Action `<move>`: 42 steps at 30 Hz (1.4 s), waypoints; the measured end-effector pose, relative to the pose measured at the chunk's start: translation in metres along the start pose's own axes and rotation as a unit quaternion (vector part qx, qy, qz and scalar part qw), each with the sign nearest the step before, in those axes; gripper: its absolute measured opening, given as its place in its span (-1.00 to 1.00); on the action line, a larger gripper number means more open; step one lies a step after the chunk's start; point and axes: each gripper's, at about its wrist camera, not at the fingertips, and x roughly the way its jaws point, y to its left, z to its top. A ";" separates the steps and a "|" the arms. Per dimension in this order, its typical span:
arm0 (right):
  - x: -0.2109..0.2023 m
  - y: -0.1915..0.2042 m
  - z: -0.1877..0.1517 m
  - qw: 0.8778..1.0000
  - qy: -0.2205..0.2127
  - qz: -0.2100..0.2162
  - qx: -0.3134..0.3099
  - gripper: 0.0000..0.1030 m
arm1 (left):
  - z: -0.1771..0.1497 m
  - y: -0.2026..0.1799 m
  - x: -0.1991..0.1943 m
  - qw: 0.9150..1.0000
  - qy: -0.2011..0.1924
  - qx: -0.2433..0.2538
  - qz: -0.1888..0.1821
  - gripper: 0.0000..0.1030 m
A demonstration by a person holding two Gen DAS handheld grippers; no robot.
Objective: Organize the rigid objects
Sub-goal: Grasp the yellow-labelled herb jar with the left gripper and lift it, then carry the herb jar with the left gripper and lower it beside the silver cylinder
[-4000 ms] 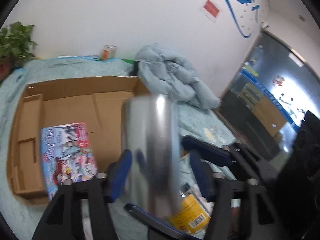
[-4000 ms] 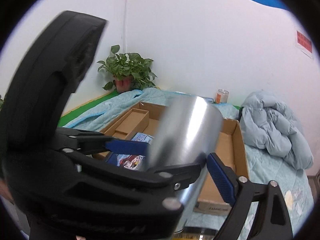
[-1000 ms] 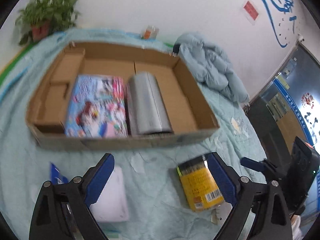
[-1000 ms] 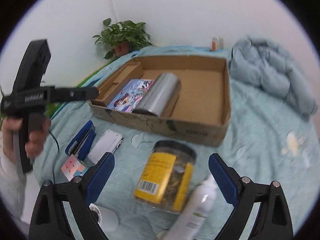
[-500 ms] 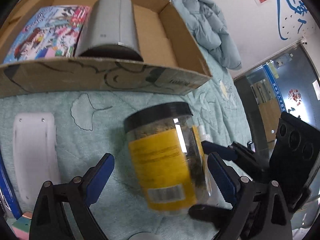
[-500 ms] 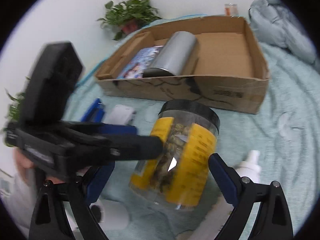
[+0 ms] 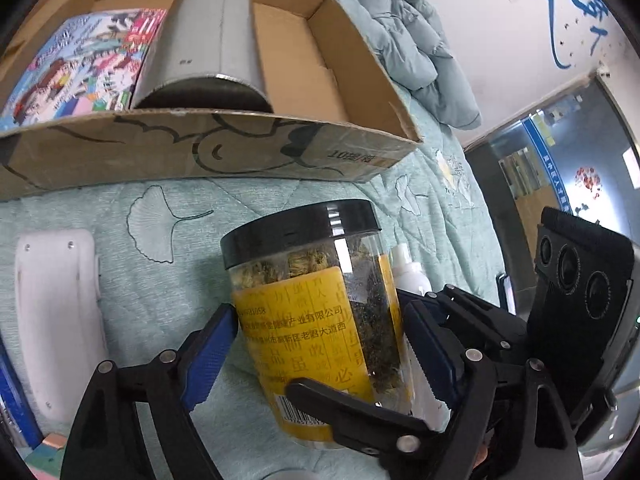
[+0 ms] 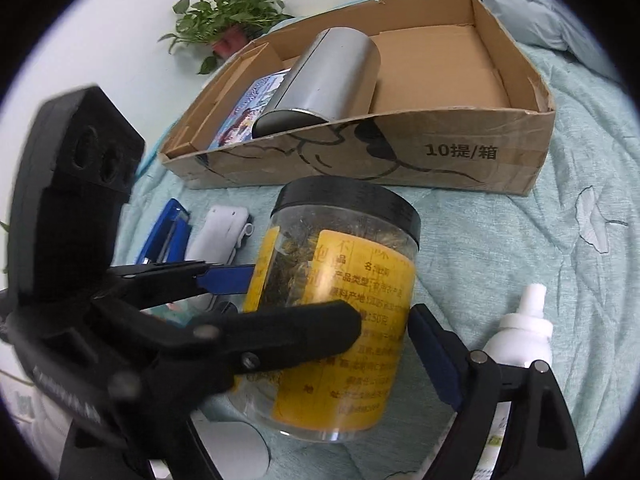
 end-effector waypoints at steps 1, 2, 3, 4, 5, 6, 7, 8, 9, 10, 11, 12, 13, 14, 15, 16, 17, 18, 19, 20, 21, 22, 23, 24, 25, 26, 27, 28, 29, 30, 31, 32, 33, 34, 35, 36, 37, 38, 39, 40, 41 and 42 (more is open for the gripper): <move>-0.001 0.004 0.000 1.000 -0.002 -0.008 -0.002 0.68 | -0.001 -0.004 -0.005 1.000 -0.004 0.007 0.001 0.56; -0.003 0.006 0.001 1.000 -0.004 -0.014 -0.003 0.67 | -0.002 -0.004 -0.012 1.000 -0.006 0.011 0.001 0.53; -0.006 0.009 0.001 1.000 -0.008 -0.021 -0.003 0.66 | -0.005 -0.007 -0.021 1.000 -0.012 0.015 0.000 0.45; -0.009 0.012 0.002 1.000 -0.012 -0.025 -0.003 0.66 | -0.007 -0.014 -0.033 0.999 -0.024 0.023 -0.001 0.38; -0.014 0.017 0.002 0.999 -0.019 -0.028 -0.003 0.66 | -0.009 -0.020 -0.043 0.999 -0.035 0.030 0.000 0.36; -0.019 0.022 0.003 0.999 -0.027 -0.025 -0.004 0.66 | -0.011 -0.026 -0.055 0.998 -0.048 0.041 0.004 0.35; -0.025 0.026 0.002 0.999 -0.032 -0.022 -0.005 0.66 | -0.014 -0.034 -0.067 0.997 -0.061 0.052 0.010 0.37; -0.031 0.034 0.001 0.999 -0.042 -0.020 -0.009 0.65 | -0.016 -0.035 -0.075 0.996 -0.064 0.056 0.012 0.37; -0.036 0.038 0.001 0.999 -0.048 -0.021 -0.010 0.65 | -0.018 -0.038 -0.084 0.996 -0.071 0.055 0.009 0.37; -0.042 0.044 0.000 0.998 -0.055 -0.024 -0.012 0.65 | -0.020 -0.038 -0.090 0.996 -0.076 0.053 0.006 0.37; -0.048 0.048 -0.001 0.998 -0.063 -0.025 -0.013 0.65 | -0.022 -0.040 -0.096 0.995 -0.082 0.054 0.003 0.37; -0.056 0.044 -0.004 0.997 -0.067 -0.025 -0.013 0.65 | -0.025 -0.043 -0.103 0.994 -0.091 0.058 0.003 0.37; -0.060 0.046 -0.004 0.997 -0.071 -0.026 -0.013 0.65 | -0.026 -0.046 -0.108 0.993 -0.096 0.061 0.004 0.37; -0.064 0.050 -0.005 0.997 -0.076 -0.027 -0.013 0.65 | -0.028 -0.047 -0.115 0.993 -0.102 0.063 0.005 0.37; -0.069 0.052 -0.003 0.996 -0.081 -0.028 -0.015 0.65 | -0.028 -0.051 -0.122 0.992 -0.110 0.068 0.004 0.37; -0.073 0.055 -0.002 0.996 -0.085 -0.031 -0.018 0.65 | -0.030 -0.051 -0.129 0.991 -0.115 0.072 0.003 0.38; -0.078 0.059 0.000 0.995 -0.092 -0.035 -0.023 0.65 | -0.030 -0.053 -0.136 0.990 -0.122 0.075 0.000 0.38; -0.082 0.061 0.001 0.994 -0.097 -0.037 -0.026 0.65 | -0.032 -0.053 -0.142 0.989 -0.126 0.076 -0.002 0.38; -0.085 0.063 0.004 0.994 -0.101 -0.040 -0.029 0.65 | -0.030 -0.056 -0.147 0.988 -0.133 0.079 -0.004 0.38; -0.090 0.066 0.008 0.993 -0.107 -0.043 -0.033 0.65 | -0.027 -0.059 -0.153 0.987 -0.137 0.081 -0.005 0.38; -0.093 0.068 0.011 0.992 -0.111 -0.045 -0.035 0.65 | -0.023 -0.062 -0.158 0.986 -0.143 0.085 -0.005 0.38; -0.095 0.069 0.016 0.991 -0.116 -0.046 -0.038 0.65 | -0.019 -0.064 -0.162 0.985 -0.148 0.088 -0.005 0.38; -0.098 0.067 0.021 0.991 -0.120 -0.046 -0.042 0.65 | -0.015 -0.065 -0.164 0.985 -0.150 0.090 -0.004 0.38; -0.099 0.068 0.025 0.990 -0.123 -0.047 -0.044 0.65 | -0.009 -0.067 -0.168 0.984 -0.153 0.094 -0.003 0.38; -0.101 0.068 0.029 0.990 -0.125 -0.048 -0.046 0.65 | -0.004 -0.068 -0.170 0.983 -0.156 0.097 -0.003 0.38; -0.102 0.069 0.034 0.989 -0.128 -0.050 -0.049 0.65 | 0.002 -0.070 -0.173 0.982 -0.158 0.100 -0.002 0.38; -0.103 0.069 0.039 0.989 -0.131 -0.051 -0.050 0.65 | 0.007 -0.071 -0.175 0.982 -0.160 0.102 -0.002 0.38; -0.104 0.069 0.043 0.988 -0.133 -0.051 -0.052 0.65 | 0.012 -0.071 -0.177 0.981 -0.162 0.104 -0.002 0.38; -0.105 0.069 0.048 0.988 -0.136 -0.052 -0.053 0.65 | 0.018 -0.072 -0.179 0.981 -0.163 0.108 -0.002 0.38; -0.105 0.069 0.053 0.987 -0.138 -0.054 -0.054 0.65 | 0.022 -0.073 -0.181 0.980 -0.164 0.109 -0.002 0.38; -0.106 0.068 0.057 0.987 -0.140 -0.054 -0.056 0.65 | 0.030 -0.074 -0.182 0.980 -0.166 0.112 -0.001 0.38; -0.106 0.067 0.062 0.987 -0.141 -0.055 -0.057 0.65 | 0.034 -0.075 -0.183 0.979 -0.167 0.114 -0.001 0.38; -0.107 0.067 0.066 0.986 -0.143 -0.057 -0.059 0.65 | 0.040 -0.076 -0.184 0.979 -0.168 0.118 0.000 0.38; -0.107 0.066 0.073 0.986 -0.144 -0.057 -0.060 0.65 | 0.047 -0.077 -0.185 0.978 -0.168 0.121 0.002 0.38; -0.107 0.065 0.077 0.986 -0.144 -0.057 -0.060 0.65 | 0.054 -0.078 -0.185 0.978 -0.167 0.123 0.004 0.38; -0.107 0.063 0.083 0.986 -0.145 -0.058 -0.060 0.65 | 0.064 -0.078 -0.184 0.978 -0.166 0.125 0.005 0.38; -0.106 0.061 0.089 0.986 -0.144 -0.058 -0.061 0.65 | 0.070 -0.078 -0.183 0.978 -0.165 0.126 0.007 0.38; -0.105 0.059 0.095 0.986 -0.141 -0.057 -0.061 0.65 | 0.079 -0.079 -0.182 0.978 -0.163 0.127 0.008 0.38; -0.104 0.057 0.102 0.987 -0.140 -0.058 -0.062 0.65 | 0.085 -0.079 -0.181 0.978 -0.163 0.127 0.009 0.38; -0.104 0.055 0.109 0.987 -0.139 -0.059 -0.063 0.65 | 0.096 -0.078 -0.179 0.979 -0.161 0.127 0.007 0.38; -0.102 0.052 0.117 0.987 -0.137 -0.061 -0.062 0.65 | 0.102 -0.079 -0.177 0.979 -0.161 0.126 0.007 0.38; -0.101 0.051 0.121 0.987 -0.136 -0.062 -0.062 0.65 | 0.109 -0.079 -0.175 0.979 -0.160 0.124 0.006 0.38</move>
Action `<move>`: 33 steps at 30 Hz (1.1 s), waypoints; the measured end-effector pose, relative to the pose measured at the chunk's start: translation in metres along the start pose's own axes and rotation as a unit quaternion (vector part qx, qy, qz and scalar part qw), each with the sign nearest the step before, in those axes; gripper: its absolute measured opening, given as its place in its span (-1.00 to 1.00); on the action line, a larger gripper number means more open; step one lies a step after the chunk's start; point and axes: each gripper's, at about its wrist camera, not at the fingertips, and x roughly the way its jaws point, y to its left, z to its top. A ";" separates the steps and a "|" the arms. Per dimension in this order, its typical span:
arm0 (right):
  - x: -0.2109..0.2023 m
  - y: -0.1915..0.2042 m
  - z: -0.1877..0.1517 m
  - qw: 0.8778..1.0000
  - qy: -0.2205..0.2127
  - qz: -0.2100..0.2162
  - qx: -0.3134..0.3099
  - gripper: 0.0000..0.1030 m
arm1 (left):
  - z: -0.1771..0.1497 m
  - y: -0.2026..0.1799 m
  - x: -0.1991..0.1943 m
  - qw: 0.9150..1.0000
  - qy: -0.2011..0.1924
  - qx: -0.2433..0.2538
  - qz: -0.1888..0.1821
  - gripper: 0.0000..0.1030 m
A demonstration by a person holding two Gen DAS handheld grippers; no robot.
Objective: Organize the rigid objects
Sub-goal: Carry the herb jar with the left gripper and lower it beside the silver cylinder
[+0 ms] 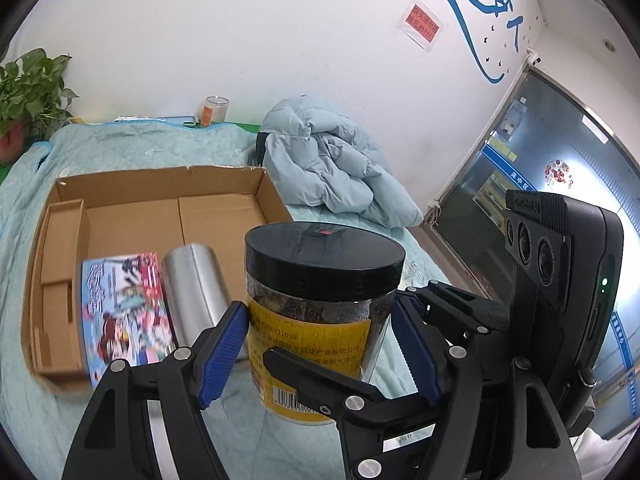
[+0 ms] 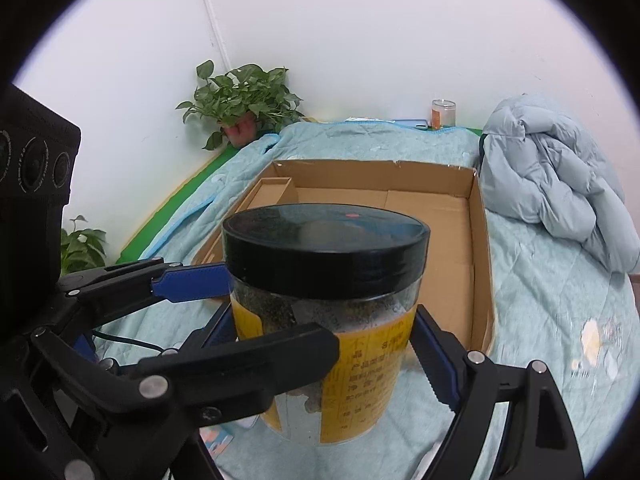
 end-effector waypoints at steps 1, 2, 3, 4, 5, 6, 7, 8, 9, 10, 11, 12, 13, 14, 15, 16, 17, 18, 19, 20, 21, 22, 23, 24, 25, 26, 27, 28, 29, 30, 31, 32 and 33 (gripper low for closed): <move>0.003 -0.003 0.004 1.000 0.002 0.000 0.001 0.65 | 0.006 0.003 0.006 1.000 0.002 -0.002 0.000 0.38; 0.007 -0.006 0.008 1.000 0.004 0.001 0.002 0.65 | 0.011 0.006 0.011 1.000 0.004 -0.004 0.001 0.38; 0.012 -0.009 0.011 1.000 0.007 0.002 0.004 0.65 | 0.015 0.009 0.017 1.000 0.008 -0.006 0.001 0.38; 0.016 -0.012 0.012 1.000 0.010 0.002 0.006 0.65 | 0.019 0.013 0.024 1.000 0.012 -0.009 0.001 0.38; 0.022 -0.016 0.014 1.000 0.016 0.003 0.008 0.65 | 0.021 0.016 0.031 1.000 0.015 -0.012 0.001 0.38; 0.027 -0.018 0.014 1.000 0.020 0.004 0.008 0.65 | 0.023 0.021 0.038 1.000 0.020 -0.014 0.001 0.38; 0.032 -0.022 0.015 1.000 0.026 0.005 0.009 0.65 | 0.026 0.027 0.048 0.999 0.027 -0.021 0.001 0.38; 0.038 -0.026 0.017 0.999 0.032 0.006 0.011 0.65 | 0.027 0.032 0.055 0.999 0.032 -0.026 0.001 0.38; 0.045 -0.031 0.017 0.999 0.041 0.008 0.012 0.65 | 0.027 0.035 0.061 0.999 0.036 -0.030 0.001 0.38; 0.051 -0.034 0.018 0.999 0.048 0.010 0.013 0.65 | 0.028 0.041 0.070 0.998 0.041 -0.036 0.001 0.38; 0.058 -0.039 0.018 0.998 0.056 0.011 0.015 0.65 | 0.027 0.045 0.078 0.998 0.046 -0.040 0.001 0.38; 0.064 -0.042 0.018 0.998 0.063 0.013 0.017 0.65 | 0.027 0.049 0.086 0.998 0.052 -0.045 0.000 0.38; 0.069 -0.046 0.018 0.997 0.069 0.014 0.019 0.65 | 0.028 0.054 0.097 0.997 0.059 -0.051 0.000 0.38; 0.074 -0.050 0.017 0.997 0.076 0.015 0.022 0.65 | 0.026 0.057 0.103 0.996 0.065 -0.055 -0.001 0.38; 0.081 -0.054 0.016 0.996 0.085 0.016 0.026 0.65 | 0.024 0.061 0.112 0.996 0.072 -0.060 -0.002 0.38; 0.086 -0.058 0.014 0.995 0.094 0.017 0.029 0.65 | 0.022 0.066 0.122 0.994 0.082 -0.068 -0.005 0.38; 0.093 -0.064 0.011 0.994 0.105 0.017 0.034 0.65 | 0.020 0.069 0.130 0.994 0.087 -0.072 -0.006 0.37; 0.098 -0.067 0.009 0.993 0.111 0.016 0.036 0.65 | 0.018 0.071 0.138 0.993 0.094 -0.076 -0.007 0.37; 0.102 -0.069 0.006 0.992 0.120 0.017 0.039 0.65 | 0.015 0.075 0.147 0.991 0.103 -0.082 -0.006 0.36; 0.107 -0.072 0.003 0.991 0.127 0.017 0.042 0.65 | 0.013 0.076 0.152 0.991 0.106 -0.083 -0.006 0.36; 0.111 -0.074 0.000 0.990 0.133 0.015 0.043 0.65 | 0.010 0.078 0.158 0.990 0.109 -0.086 -0.006 0.36; 0.113 -0.075 -0.002 0.990 0.136 0.015 0.044 0.65 | 0.008 0.081 0.163 0.990 0.111 -0.092 -0.004 0.36; 0.116 -0.076 -0.004 0.989 0.138 0.017 0.045 0.65 | 0.007 0.083 0.167 0.989 0.114 -0.097 -0.002 0.36; 0.119 -0.076 -0.005 0.989 0.140 0.019 0.045 0.65 | 0.005 0.087 0.170 0.988 0.115 -0.102 -0.001 0.34; 0.121 -0.075 -0.006 0.989 0.141 0.019 0.046 0.65 | 0.004 0.088 0.172 0.988 0.114 -0.103 0.000 0.32; 0.123 -0.075 -0.006 0.989 0.142 0.018 0.046 0.65 | 0.004 0.090 0.173 0.988 0.114 -0.105 0.003 0.31; 0.126 -0.075 -0.006 0.988 0.144 0.017 0.046 0.65 | 0.004 0.092 0.175 0.988 0.115 -0.105 0.009 0.27; 0.130 -0.075 -0.006 0.988 0.147 0.016 0.048 0.65 | 0.004 0.093 0.176 0.988 0.115 -0.103 0.014 0.21; 0.134 -0.076 -0.005 0.987 0.151 0.015 0.051 0.65 | 0.004 0.095 0.175 0.988 0.114 -0.100 0.021 0.20; 0.138 -0.079 -0.005 0.986 0.155 0.012 0.057 0.65 | 0.004 0.096 0.175 0.988 0.112 -0.098 0.029 0.20; 0.142 -0.082 -0.005 0.985 0.158 0.008 0.065 0.65 | 0.004 0.098 0.176 0.988 0.114 -0.098 0.032 0.20; 0.147 -0.085 -0.007 0.983 0.165 0.005 0.074 0.65 | 0.005 0.099 0.175 0.988 0.114 -0.099 0.030 0.20; 0.150 -0.089 -0.008 0.982 0.170 0.006 0.084 0.65 | 0.005 0.101 0.174 0.988 0.113 -0.100 0.024 0.20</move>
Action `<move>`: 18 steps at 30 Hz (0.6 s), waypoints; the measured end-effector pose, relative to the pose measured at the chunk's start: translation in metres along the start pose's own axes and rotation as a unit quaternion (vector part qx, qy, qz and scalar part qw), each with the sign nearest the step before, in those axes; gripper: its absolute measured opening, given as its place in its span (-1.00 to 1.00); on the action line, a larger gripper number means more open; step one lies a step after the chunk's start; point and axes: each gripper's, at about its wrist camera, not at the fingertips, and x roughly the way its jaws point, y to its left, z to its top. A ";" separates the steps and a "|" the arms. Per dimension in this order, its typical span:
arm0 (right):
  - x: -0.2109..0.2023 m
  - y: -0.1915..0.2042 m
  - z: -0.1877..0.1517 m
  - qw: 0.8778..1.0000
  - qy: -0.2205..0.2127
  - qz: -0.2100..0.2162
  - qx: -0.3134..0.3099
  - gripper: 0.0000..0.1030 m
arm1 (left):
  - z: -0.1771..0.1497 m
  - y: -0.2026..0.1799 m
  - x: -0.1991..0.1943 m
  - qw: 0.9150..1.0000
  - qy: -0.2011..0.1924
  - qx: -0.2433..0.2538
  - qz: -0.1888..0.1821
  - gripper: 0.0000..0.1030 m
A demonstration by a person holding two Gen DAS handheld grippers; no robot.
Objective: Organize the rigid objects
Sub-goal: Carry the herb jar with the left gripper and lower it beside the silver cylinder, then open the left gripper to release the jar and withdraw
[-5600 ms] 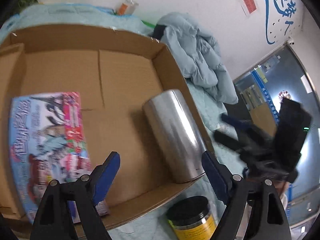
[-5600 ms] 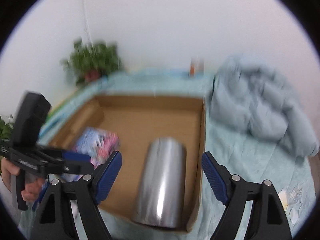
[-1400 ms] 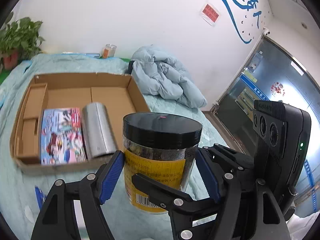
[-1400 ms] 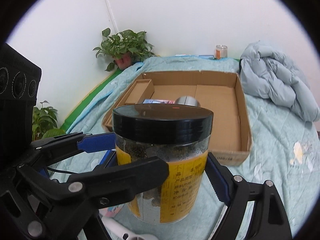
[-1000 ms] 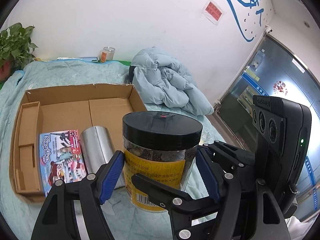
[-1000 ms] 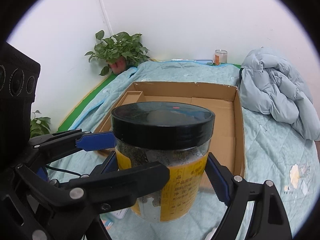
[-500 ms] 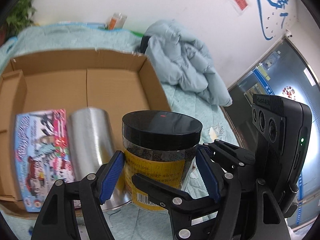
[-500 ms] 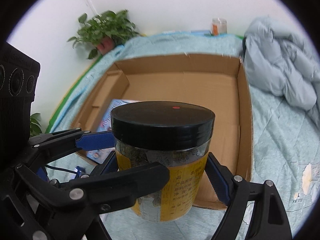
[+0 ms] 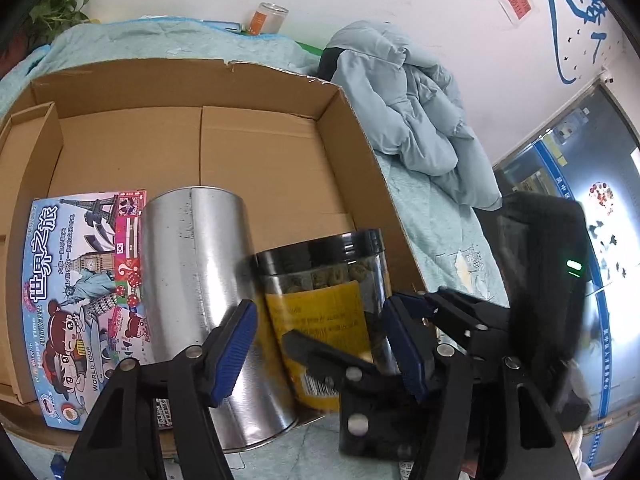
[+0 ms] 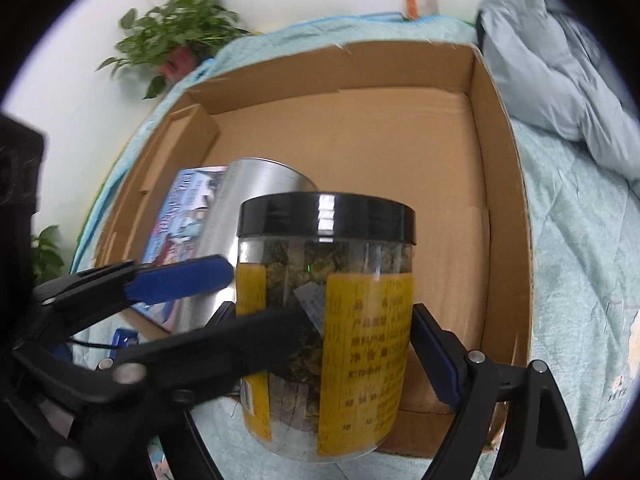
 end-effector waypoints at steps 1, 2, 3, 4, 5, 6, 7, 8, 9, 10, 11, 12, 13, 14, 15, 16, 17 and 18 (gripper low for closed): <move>0.004 -0.005 0.000 1.000 0.005 0.004 0.013 0.65 | 0.000 0.001 -0.001 1.000 -0.003 0.002 -0.003 0.20; 0.006 -0.007 -0.001 1.000 0.008 0.007 0.024 0.66 | -0.001 0.002 -0.004 1.000 -0.006 0.004 -0.001 0.20; 0.008 -0.009 -0.001 1.000 0.009 0.006 0.028 0.66 | -0.002 0.002 -0.006 1.000 -0.011 0.008 0.004 0.20; 0.009 -0.009 -0.001 0.999 0.010 0.004 0.031 0.68 | -0.005 0.002 -0.010 1.000 -0.019 0.013 0.007 0.20; 0.010 -0.008 -0.002 0.999 0.010 0.001 0.031 0.69 | -0.007 0.003 -0.014 1.000 -0.023 0.015 0.005 0.20; 0.010 -0.007 -0.003 0.999 0.012 -0.005 0.032 0.70 | -0.010 0.004 -0.019 0.999 -0.029 0.016 0.000 0.20; 0.010 -0.006 -0.004 0.999 0.012 -0.007 0.035 0.74 | -0.013 0.005 -0.026 0.999 -0.040 0.020 -0.002 0.20; 0.007 -0.004 -0.006 0.999 0.006 -0.009 0.032 0.76 | -0.017 0.005 -0.032 0.998 -0.050 0.027 0.001 0.21; 0.001 -0.001 -0.008 1.000 -0.005 -0.011 0.026 0.78 | -0.022 0.005 -0.039 0.997 -0.062 0.035 0.008 0.24; -0.007 0.003 -0.013 1.000 -0.021 -0.010 0.018 0.79 | -0.028 0.005 -0.049 0.996 -0.080 0.046 0.018 0.28; -0.014 0.004 -0.017 0.999 -0.035 -0.006 0.011 0.79 | -0.034 0.005 -0.057 0.994 -0.095 0.055 0.029 0.33; -0.024 0.008 -0.024 0.999 -0.053 -0.004 0.001 0.79 | -0.041 0.005 -0.066 0.991 -0.112 0.062 0.046 0.51; -0.033 0.012 -0.030 0.997 -0.073 -0.008 -0.006 0.79 | -0.052 0.005 -0.078 0.985 -0.140 0.067 0.075 0.77; -0.045 0.018 -0.041 0.995 -0.099 -0.022 -0.015 0.80 | -0.061 0.007 -0.087 0.980 -0.162 0.068 0.096 0.90; -0.053 0.022 -0.049 0.992 -0.117 -0.031 -0.022 0.80 | -0.068 0.008 -0.094 0.975 -0.181 0.067 0.112 0.99; -0.062 0.029 -0.061 0.989 -0.140 -0.042 -0.034 0.80 | -0.079 0.009 -0.104 0.967 -0.207 0.068 0.133 0.99; -0.070 0.033 -0.071 0.985 -0.159 -0.048 -0.044 0.80 | -0.088 0.010 -0.111 0.961 -0.221 0.070 0.149 0.99; -0.075 0.036 -0.080 0.982 -0.173 -0.052 -0.050 0.80 | -0.097 0.012 -0.116 0.956 -0.230 0.070 0.165 0.99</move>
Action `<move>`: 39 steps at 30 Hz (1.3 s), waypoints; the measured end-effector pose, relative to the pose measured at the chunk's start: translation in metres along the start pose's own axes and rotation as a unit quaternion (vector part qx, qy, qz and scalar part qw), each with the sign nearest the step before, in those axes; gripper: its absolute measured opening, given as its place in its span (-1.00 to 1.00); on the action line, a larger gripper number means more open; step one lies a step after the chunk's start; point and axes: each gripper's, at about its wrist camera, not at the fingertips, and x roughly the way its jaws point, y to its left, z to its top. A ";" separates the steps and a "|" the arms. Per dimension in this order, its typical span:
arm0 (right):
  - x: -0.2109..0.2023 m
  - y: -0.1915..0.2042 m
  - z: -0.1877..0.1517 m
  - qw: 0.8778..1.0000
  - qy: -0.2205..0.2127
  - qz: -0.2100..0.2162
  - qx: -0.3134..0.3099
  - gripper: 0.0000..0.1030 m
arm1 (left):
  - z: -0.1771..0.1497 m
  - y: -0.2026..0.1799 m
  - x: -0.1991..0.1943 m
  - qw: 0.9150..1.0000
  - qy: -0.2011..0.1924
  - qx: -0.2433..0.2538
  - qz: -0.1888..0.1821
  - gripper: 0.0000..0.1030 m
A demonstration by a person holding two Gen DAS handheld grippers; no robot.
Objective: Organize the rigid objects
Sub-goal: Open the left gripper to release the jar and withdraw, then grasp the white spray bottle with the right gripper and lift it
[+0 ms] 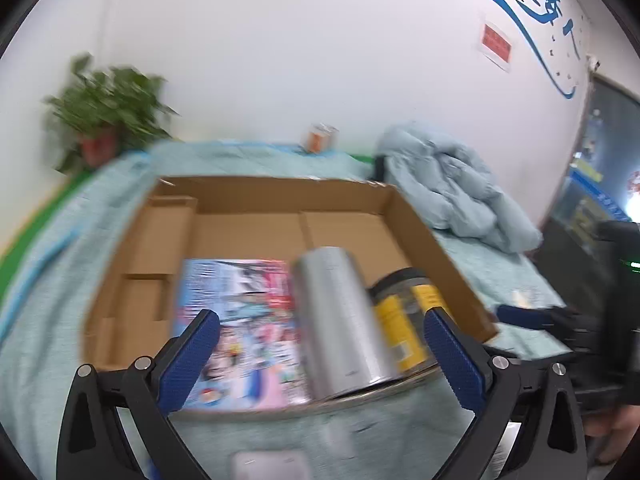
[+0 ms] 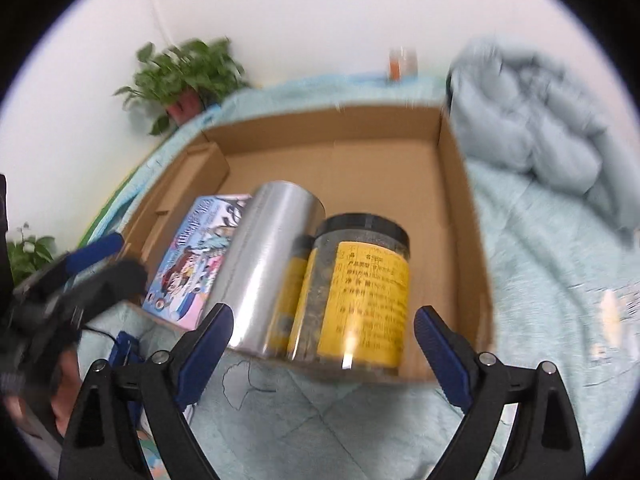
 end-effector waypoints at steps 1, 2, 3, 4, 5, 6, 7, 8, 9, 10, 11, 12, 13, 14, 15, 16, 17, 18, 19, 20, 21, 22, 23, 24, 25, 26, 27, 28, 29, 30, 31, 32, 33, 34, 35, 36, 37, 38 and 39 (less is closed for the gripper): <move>-0.009 0.002 -0.007 1.000 -0.014 -0.005 -0.004 0.80 | -0.009 0.002 -0.009 1.000 -0.007 -0.001 0.026 0.99; -0.017 0.004 -0.015 0.999 -0.030 -0.012 -0.006 0.80 | -0.015 0.004 -0.014 0.999 -0.012 -0.001 0.040 0.99; -0.026 0.006 -0.024 0.999 -0.046 -0.023 -0.007 0.80 | -0.022 0.005 -0.021 0.998 -0.018 0.000 0.058 0.99; -0.032 0.006 -0.031 0.998 -0.058 -0.031 -0.008 0.80 | -0.031 0.005 -0.026 0.997 -0.020 0.001 0.080 0.99; -0.038 0.007 -0.040 0.997 -0.070 -0.041 -0.010 0.80 | -0.038 0.005 -0.032 0.995 -0.020 0.003 0.094 0.99; -0.043 0.011 -0.048 0.995 -0.086 -0.053 -0.015 0.80 | -0.047 0.001 -0.037 0.994 -0.019 0.011 0.105 0.99; -0.047 0.014 -0.055 0.993 -0.095 -0.066 -0.024 0.80 | -0.053 -0.001 -0.041 0.994 -0.017 0.017 0.108 0.99; -0.051 0.019 -0.065 0.990 -0.104 -0.085 -0.040 0.80 | -0.060 -0.003 -0.046 0.994 -0.013 0.023 0.110 0.99; -0.053 0.024 -0.070 0.989 -0.109 -0.090 -0.052 0.80 | -0.066 -0.006 -0.049 0.994 -0.008 0.025 0.108 0.99; -0.056 0.029 -0.075 0.987 -0.115 -0.091 -0.061 0.80 | -0.073 -0.009 -0.053 0.995 0.000 0.022 0.101 0.99; -0.058 0.032 -0.079 0.987 -0.119 -0.092 -0.064 0.80 | -0.077 -0.012 -0.057 0.995 0.008 0.018 0.093 0.99; -0.061 0.035 -0.082 0.986 -0.122 -0.092 -0.062 0.80 | -0.082 -0.014 -0.061 0.996 0.015 0.013 0.086 0.99; -0.064 0.037 -0.086 0.986 -0.124 -0.092 -0.057 0.80 | -0.087 -0.017 -0.065 0.997 0.023 0.008 0.078 0.99; -0.066 0.037 -0.088 0.987 -0.125 -0.091 -0.049 0.80 | -0.093 -0.021 -0.067 0.997 0.033 0.005 0.067 0.99; -0.067 0.038 -0.090 0.987 -0.125 -0.088 -0.040 0.80 | -0.095 -0.024 -0.068 0.997 0.040 0.005 0.062 0.99; -0.068 0.038 -0.091 0.988 -0.124 -0.085 -0.032 0.80 | -0.101 -0.028 -0.070 0.997 0.049 0.007 0.064 0.99; -0.069 0.037 -0.093 0.989 -0.123 -0.083 -0.021 0.80 | -0.104 -0.032 -0.071 0.996 0.054 0.011 0.068 0.99; -0.072 0.037 -0.097 0.989 -0.123 -0.081 -0.014 0.80 | -0.105 -0.034 -0.071 0.996 0.057 0.016 0.071 0.99; -0.073 0.037 -0.099 0.990 -0.121 -0.077 -0.008 0.80 | -0.111 -0.039 -0.072 0.995 0.063 0.024 0.076 0.99; -0.075 0.038 -0.102 0.990 -0.118 -0.073 -0.003 0.80 | -0.114 -0.039 -0.073 0.994 0.066 0.028 0.078 0.99; -0.076 0.041 -0.108 0.991 -0.113 -0.070 -0.001 0.80 | -0.117 -0.040 -0.073 0.994 0.071 0.030 0.081 0.99; -0.077 0.044 -0.112 0.992 -0.108 -0.070 -0.002 0.80 | -0.120 -0.042 -0.073 0.993 0.076 0.028 0.083 0.99; -0.078 0.045 -0.116 0.992 -0.103 -0.070 -0.004 0.80 | -0.121 -0.041 -0.073 0.993 0.080 0.024 0.080 0.99; -0.080 0.046 -0.121 0.993 -0.097 -0.070 -0.004 0.80 | -0.123 -0.041 -0.074 0.993 0.086 0.017 0.073 0.99; -0.083 0.046 -0.126 0.993 -0.095 -0.068 -0.001 0.80 | -0.126 -0.043 -0.075 0.993 0.090 0.012 0.069 0.99; -0.087 0.044 -0.131 0.993 -0.093 -0.066 0.003 0.80 | -0.127 -0.041 -0.077 0.993 0.094 0.009 0.065 0.99; -0.092 0.041 -0.137 0.994 -0.091 -0.066 0.008 0.80 | -0.131 -0.043 -0.078 0.993 0.101 0.007 0.058 0.99; -0.097 0.039 -0.142 0.994 -0.089 -0.064 0.012 0.80 | -0.131 -0.042 -0.078 0.993 0.106 0.007 0.053 0.99; -0.104 0.035 -0.148 0.994 -0.085 -0.059 0.017 0.80 | -0.133 -0.043 -0.078 0.993 0.112 0.008 0.048 0.99; -0.109 0.032 -0.152 0.995 -0.082 -0.053 0.019 0.80 | -0.135 -0.044 -0.077 0.992 0.119 0.009 0.043 0.99; -0.115 0.029 -0.156 0.995 -0.081 -0.046 0.022 0.80 | -0.139 -0.047 -0.077 0.991 0.130 0.012 0.035 0.99; -0.122 0.027 -0.160 0.996 -0.082 -0.039 0.024 0.80 | -0.140 -0.048 -0.076 0.990 0.135 0.014 0.030 0.99; -0.129 0.025 -0.164 0.995 -0.085 -0.036 0.027 0.80 | -0.144 -0.051 -0.075 0.989 0.143 0.017 0.023 0.99; -0.135 0.023 -0.167 0.995 -0.090 -0.036 0.027 0.80 | -0.146 -0.052 -0.075 0.989 0.146 0.018 0.020 0.99; -0.139 0.022 -0.170 0.994 -0.096 -0.039 0.025 0.80 | -0.147 -0.053 -0.075 0.989 0.147 0.020 0.018 0.99; -0.142 0.022 -0.172 0.994 -0.101 -0.042 0.021 0.80 | -0.148 -0.053 -0.075 0.988 0.149 0.022 0.015 0.99; -0.143 0.022 -0.172 0.994 -0.101 -0.037 0.017 0.80 | -0.149 -0.053 -0.076 0.988 0.152 0.025 0.011 0.99; -0.145 0.020 -0.172 0.995 -0.098 -0.024 0.011 0.80 | -0.150 -0.052 -0.077 0.988 0.154 0.025 0.005 0.99; -0.146 0.019 -0.172 0.996 -0.093 -0.008 0.004 0.80 | -0.151 -0.051 -0.079 0.987 0.156 0.025 -0.003 0.99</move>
